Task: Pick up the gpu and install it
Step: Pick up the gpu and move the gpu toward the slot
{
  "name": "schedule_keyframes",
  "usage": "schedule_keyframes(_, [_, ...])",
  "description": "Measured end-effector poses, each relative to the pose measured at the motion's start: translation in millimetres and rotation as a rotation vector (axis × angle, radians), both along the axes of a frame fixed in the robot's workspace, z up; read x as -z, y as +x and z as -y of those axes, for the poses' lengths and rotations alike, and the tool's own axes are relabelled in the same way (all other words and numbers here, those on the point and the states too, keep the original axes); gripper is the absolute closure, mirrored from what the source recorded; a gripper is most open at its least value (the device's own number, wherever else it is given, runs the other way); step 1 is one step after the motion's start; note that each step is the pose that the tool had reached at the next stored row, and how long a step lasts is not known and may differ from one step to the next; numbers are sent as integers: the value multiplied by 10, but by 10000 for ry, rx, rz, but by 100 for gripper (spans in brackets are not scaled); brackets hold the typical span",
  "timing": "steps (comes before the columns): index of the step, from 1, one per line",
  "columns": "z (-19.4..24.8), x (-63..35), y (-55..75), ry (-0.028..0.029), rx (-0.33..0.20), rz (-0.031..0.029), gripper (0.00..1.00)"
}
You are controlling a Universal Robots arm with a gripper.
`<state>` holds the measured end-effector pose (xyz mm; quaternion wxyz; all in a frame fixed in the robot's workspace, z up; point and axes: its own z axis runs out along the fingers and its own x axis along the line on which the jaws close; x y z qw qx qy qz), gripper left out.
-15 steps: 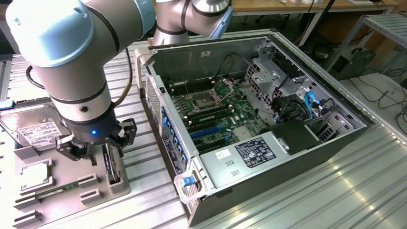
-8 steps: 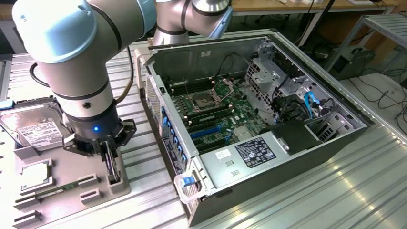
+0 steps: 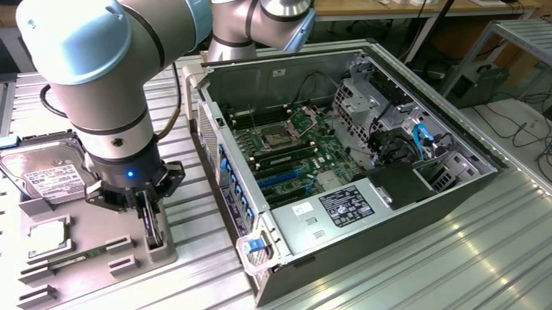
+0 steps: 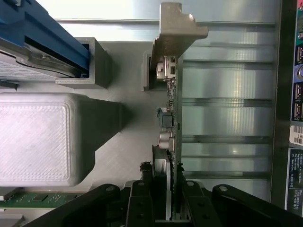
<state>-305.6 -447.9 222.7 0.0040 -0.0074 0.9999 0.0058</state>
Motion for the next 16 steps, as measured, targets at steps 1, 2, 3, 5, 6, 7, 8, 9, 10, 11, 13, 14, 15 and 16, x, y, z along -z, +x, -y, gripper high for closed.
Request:
schedule_keyframes(1, [0,-7,0,1,0,1,72])
schedule_keyframes(2, [0,-18,0,2,0,2,72])
schedule_keyframes(3, [0,-29,0,2,0,1,72])
schedule_keyframes(5, [0,-59,0,2,0,1,72])
schedule_keyframes(6, [0,-67,0,1,0,1,72])
schedule_keyframes(7, [0,-76,0,2,0,2,72])
schedule_keyframes(8, [0,-85,0,2,0,1,72])
schedule_keyframes(9, [0,-93,0,1,0,1,72])
schedule_keyframes(10, [0,-107,0,1,0,1,72])
schedule_keyframes(11, [0,-113,0,2,0,1,72])
schedule_keyframes(13, [0,-124,0,2,0,1,72])
schedule_keyframes(14, [0,-129,0,2,0,2,72])
schedule_keyframes(15, [0,-134,0,1,0,1,72])
schedule_keyframes(16, [0,-139,0,2,0,1,72])
